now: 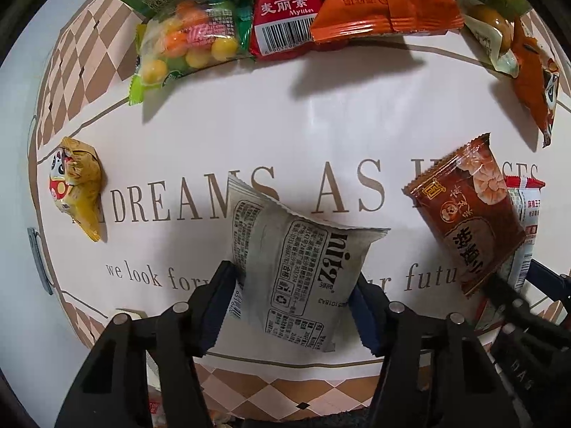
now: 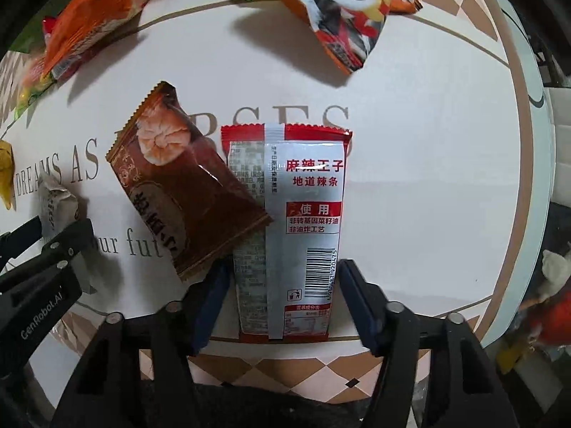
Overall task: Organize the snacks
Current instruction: 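Lift both held packets and carry them over the box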
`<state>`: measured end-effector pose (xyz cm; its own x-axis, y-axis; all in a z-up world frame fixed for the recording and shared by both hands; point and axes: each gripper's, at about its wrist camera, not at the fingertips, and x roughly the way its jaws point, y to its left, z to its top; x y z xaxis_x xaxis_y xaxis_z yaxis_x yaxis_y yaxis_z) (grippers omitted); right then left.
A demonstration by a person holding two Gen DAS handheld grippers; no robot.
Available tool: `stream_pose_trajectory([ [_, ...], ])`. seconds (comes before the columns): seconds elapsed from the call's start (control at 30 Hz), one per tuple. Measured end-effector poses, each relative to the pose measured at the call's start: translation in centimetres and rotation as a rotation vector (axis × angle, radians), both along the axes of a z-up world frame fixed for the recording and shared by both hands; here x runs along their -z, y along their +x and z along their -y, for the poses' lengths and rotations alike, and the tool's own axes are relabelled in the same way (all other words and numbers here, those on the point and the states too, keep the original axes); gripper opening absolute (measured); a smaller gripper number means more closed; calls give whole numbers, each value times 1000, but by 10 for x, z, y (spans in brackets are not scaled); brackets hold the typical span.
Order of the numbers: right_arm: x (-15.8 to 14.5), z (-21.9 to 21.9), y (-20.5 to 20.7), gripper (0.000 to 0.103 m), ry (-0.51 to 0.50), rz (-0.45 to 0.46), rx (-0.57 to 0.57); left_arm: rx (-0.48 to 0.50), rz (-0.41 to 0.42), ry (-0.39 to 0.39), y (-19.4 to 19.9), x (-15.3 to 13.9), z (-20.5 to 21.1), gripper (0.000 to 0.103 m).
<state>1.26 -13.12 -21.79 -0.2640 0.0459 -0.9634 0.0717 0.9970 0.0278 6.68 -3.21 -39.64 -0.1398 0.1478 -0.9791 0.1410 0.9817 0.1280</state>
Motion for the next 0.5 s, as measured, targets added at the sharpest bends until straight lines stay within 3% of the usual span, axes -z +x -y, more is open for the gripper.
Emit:
stream_pose_trajectory([
  [0.2, -14, 8, -2, 44, 48, -7, 52, 15, 28, -10, -2, -12, 5, 48],
  [0.3, -18, 51, 0, 44, 73, -8, 80, 12, 30, -18, -4, -22, -1, 44],
  [0.5, -45, 78, 2, 43, 125, 31, 158, 0, 41, -55, -2, -51, -5, 41],
])
